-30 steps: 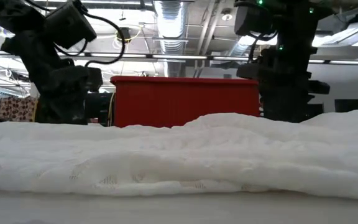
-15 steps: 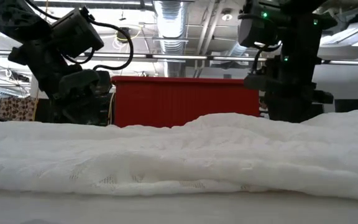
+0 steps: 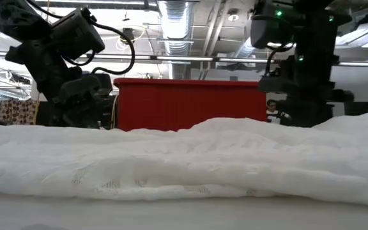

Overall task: Fold laundry
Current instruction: Fold the white shirt

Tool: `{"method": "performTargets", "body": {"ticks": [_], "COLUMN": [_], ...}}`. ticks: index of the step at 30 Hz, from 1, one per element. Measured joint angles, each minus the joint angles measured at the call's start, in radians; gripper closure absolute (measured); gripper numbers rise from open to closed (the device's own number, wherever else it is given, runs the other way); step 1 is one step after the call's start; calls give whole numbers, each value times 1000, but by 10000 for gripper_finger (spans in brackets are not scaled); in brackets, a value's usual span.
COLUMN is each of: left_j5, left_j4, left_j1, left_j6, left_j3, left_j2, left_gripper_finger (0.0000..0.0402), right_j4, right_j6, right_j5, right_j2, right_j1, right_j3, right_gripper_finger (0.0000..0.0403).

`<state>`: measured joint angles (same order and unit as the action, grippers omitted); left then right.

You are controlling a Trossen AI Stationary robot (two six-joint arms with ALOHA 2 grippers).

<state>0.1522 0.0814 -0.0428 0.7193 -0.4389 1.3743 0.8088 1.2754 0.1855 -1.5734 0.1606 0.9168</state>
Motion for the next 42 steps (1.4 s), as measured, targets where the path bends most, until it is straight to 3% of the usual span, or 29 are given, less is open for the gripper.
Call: {"method": "performTargets", "body": {"ticks": [18, 23, 37, 42], "left_j5": [64, 106, 107, 122], "left_j4": [66, 127, 233, 286], "left_j1": [0, 0, 18, 44], "left_j6": [40, 134, 315, 334], "left_j3": [0, -2, -10, -24], "left_j2": [0, -1, -15, -18], "left_gripper_finger": [246, 246, 246, 246], "right_j4": [341, 372, 388, 413], "right_j6": [262, 305, 350, 343], "right_j5": [-34, -38, -81, -24], "right_j2": [1, 1, 2, 10], "right_j1": [187, 222, 271, 274], "right_j3": [123, 123, 55, 72], "right_gripper_finger": [382, 377, 338, 307]}}
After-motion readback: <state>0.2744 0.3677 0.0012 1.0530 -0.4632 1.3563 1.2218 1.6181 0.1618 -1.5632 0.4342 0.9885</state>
